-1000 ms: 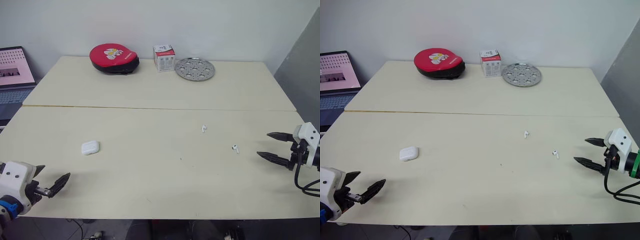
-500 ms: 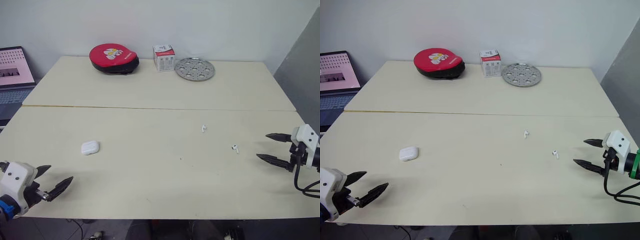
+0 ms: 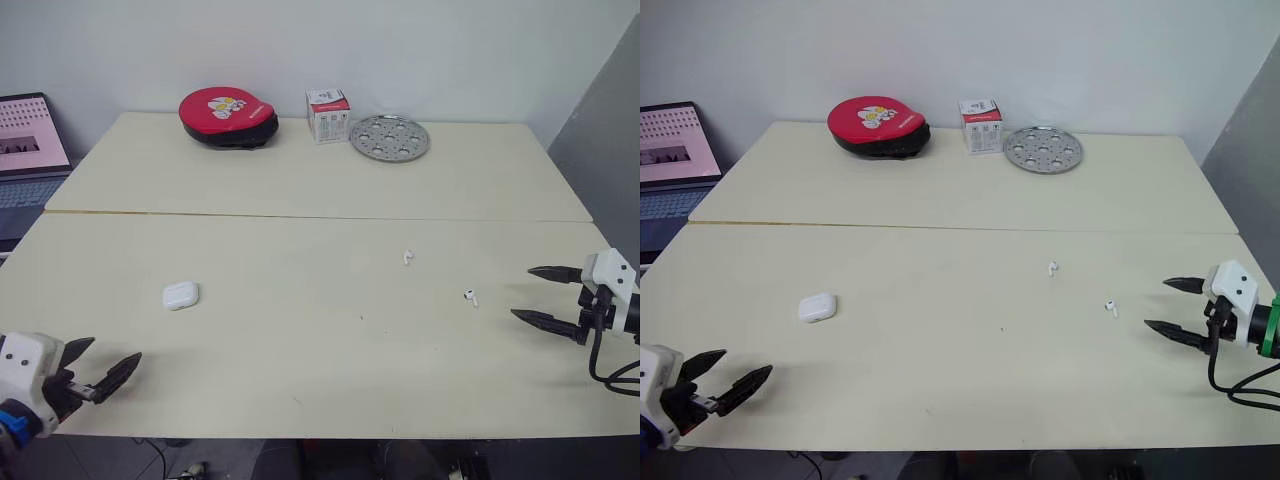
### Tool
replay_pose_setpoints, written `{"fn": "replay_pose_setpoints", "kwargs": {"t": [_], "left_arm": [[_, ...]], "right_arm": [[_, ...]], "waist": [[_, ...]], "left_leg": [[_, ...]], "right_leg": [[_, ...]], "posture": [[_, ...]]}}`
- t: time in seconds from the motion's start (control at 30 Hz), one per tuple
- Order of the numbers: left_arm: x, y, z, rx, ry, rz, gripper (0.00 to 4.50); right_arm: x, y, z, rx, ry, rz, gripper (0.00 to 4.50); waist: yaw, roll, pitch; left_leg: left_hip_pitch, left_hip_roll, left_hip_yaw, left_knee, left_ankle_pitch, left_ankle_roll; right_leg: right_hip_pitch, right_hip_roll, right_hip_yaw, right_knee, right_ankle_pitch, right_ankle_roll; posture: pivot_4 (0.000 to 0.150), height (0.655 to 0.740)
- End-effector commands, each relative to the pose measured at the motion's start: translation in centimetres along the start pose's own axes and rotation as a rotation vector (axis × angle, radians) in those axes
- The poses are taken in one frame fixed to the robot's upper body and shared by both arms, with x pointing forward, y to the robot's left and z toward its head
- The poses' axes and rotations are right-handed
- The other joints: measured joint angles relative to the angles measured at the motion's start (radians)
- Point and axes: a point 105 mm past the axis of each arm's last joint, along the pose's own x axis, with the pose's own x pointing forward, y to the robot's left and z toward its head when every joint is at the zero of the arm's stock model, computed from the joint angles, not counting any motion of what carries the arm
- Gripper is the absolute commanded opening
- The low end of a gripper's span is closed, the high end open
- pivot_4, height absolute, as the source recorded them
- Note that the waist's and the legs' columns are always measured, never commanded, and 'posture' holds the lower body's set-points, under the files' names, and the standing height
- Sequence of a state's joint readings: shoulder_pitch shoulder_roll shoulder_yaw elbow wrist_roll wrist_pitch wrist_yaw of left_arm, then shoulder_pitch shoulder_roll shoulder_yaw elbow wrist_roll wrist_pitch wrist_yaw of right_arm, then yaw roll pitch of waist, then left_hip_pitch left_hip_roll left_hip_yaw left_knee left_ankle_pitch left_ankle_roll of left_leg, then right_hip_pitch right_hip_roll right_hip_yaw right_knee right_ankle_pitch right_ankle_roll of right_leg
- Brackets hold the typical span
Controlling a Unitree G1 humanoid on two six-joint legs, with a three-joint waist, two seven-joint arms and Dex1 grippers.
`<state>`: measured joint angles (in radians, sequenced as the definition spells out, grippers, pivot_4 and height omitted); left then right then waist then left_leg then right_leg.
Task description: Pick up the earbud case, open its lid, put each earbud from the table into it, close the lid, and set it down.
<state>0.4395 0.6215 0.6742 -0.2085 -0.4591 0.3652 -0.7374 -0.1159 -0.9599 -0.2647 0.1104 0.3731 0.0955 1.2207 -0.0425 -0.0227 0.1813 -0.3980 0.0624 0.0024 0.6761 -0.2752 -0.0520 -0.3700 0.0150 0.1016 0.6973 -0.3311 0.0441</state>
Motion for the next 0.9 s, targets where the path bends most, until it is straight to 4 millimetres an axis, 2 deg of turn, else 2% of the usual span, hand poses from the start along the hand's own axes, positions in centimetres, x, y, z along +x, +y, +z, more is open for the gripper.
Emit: {"fn": "replay_pose_setpoints", "kwargs": {"t": [0.03, 0.27, 0.47, 0.67, 0.9], "left_arm": [[1.3, -1.5, 1.0, -0.021, -0.055, 0.044, 4.5], [4.5, -3.8, 0.9, -0.126, -0.102, 0.104, 4.5], [6.9, -4.5, 0.7, -0.187, -0.117, 0.145, 4.5], [8.6, -4.6, 0.5, -0.2, -0.106, 0.18, 4.5], [10.2, -5.0, 0.9, -0.196, -0.09, 0.155, 4.5]], "right_arm": [[1.5, 0.8, 4.0, -0.08, -0.107, 0.074, 4.48], [5.8, 3.4, 9.6, -0.086, -0.264, 0.269, 4.48], [8.2, 5.4, 12.4, -0.136, -0.314, 0.428, 4.48], [9.8, 6.0, 14.2, -0.166, -0.362, 0.486, 4.48], [10.2, 6.9, 14.7, -0.169, -0.384, 0.524, 4.48]], "waist": [[0.0, 0.0, 0.0], [0.003, 0.0, 0.0], [0.01, 0.0, 0.0], [0.012, 0.0, -0.001], [0.015, 0.002, -0.001]], "left_leg": [[0.0, 0.0, -0.001, 0.0, 0.0, 0.0], [-0.001, 0.0, -0.002, 0.0, 0.0, 0.0], [-0.001, 0.0, -0.003, 0.0, 0.0, 0.0], [-0.001, -0.001, -0.004, 0.0, 0.0, 0.0], [-0.001, -0.001, -0.005, 0.001, 0.0, 0.0]], "right_leg": [[0.0, 0.0, 0.0, 0.0, 0.0, 0.0], [0.0, 0.001, -0.002, 0.0, 0.0, 0.0], [0.0, 0.0, -0.002, 0.0, 0.0, 0.0], [0.0, 0.0, -0.003, 0.001, 0.0, 0.0], [0.001, 0.0, -0.004, 0.001, 0.0, 0.0]], "posture": [[0.15, 0.74], [0.15, 0.74], [0.15, 0.74], [0.15, 0.74], [0.15, 0.74]]}}
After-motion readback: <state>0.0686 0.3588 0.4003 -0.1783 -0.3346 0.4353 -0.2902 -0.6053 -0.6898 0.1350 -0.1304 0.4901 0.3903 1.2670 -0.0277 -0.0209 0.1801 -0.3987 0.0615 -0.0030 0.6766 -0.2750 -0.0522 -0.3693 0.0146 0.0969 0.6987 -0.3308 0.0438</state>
